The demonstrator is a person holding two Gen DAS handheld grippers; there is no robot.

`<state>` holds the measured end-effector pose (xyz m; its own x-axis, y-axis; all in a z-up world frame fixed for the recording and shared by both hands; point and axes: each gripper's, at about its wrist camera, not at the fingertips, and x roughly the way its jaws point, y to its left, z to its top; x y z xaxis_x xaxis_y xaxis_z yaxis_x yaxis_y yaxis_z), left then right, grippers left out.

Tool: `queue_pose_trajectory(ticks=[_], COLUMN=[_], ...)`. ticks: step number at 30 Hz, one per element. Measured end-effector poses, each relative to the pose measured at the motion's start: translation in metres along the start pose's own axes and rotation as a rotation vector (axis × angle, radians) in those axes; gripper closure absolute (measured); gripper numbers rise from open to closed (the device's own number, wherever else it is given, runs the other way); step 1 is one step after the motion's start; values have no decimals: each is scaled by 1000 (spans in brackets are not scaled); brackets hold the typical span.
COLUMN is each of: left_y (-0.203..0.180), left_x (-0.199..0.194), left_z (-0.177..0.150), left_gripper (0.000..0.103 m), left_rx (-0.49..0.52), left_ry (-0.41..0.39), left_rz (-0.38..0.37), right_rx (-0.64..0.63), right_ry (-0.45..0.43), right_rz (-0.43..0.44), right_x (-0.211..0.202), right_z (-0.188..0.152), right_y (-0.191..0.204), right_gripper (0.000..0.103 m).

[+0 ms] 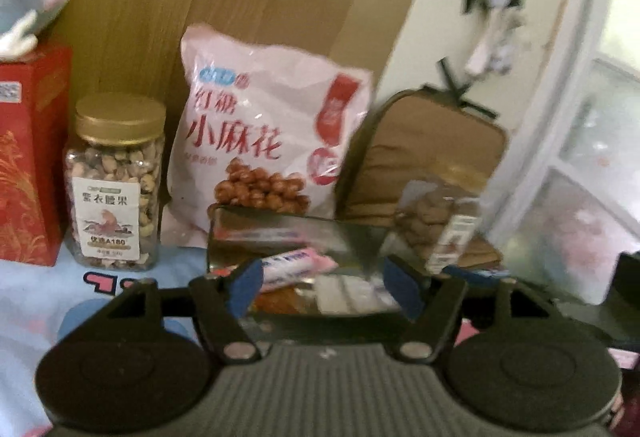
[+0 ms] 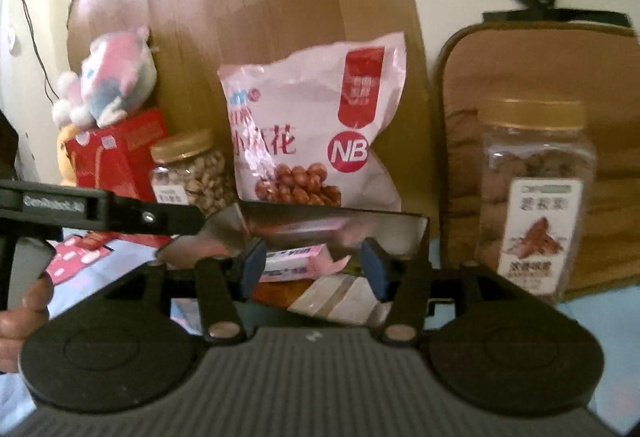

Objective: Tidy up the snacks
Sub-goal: 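Carry the pink tube box with the right tool into the black box, then move the right tool to the light-green pastry packet and grasp it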

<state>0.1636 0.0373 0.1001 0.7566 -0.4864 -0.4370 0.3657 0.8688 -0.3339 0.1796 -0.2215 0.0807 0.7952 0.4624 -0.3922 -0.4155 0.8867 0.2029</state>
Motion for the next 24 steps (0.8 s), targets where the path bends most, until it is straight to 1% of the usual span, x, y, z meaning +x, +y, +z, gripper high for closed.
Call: queue_pose_trajectory(ticks=[1, 4, 6, 9, 12, 16, 20, 22, 24], left_y=[-4, -15, -18, -20, -24, -23, -22, -22, -21], left_x=[-11, -42, -58, -75, -90, -93, -84, -79, -81], left_z=[-4, -25, -42, -71, -102, -135, -155, -159, -160], left_gripper=[26, 25, 26, 26, 25, 25, 26, 25, 26], left_rx=[11, 52, 62, 80, 121, 112, 104, 106, 103], left_ry=[-11, -35, -33, -22, -27, 17, 56, 73, 65], left_rz=[-4, -21, -41, -55, -48, -94, -89, -74, -75], right_rx=[13, 53, 65, 66, 78, 92, 101, 105, 101], right_ry=[-4, 1, 13, 31, 46, 69, 81, 71, 62], right_rz=[6, 30, 40, 36, 26, 5, -40, -83, -132], right_x=[-9, -34, -51, -64, -79, -87, -90, -95, -101], right_z=[-3, -19, -33, -52, -71, -88, -95, -97, -98], right_y=[1, 7, 13, 23, 33, 41, 41, 38, 34], right_gripper=[48, 48, 48, 47, 48, 47, 47, 47, 47])
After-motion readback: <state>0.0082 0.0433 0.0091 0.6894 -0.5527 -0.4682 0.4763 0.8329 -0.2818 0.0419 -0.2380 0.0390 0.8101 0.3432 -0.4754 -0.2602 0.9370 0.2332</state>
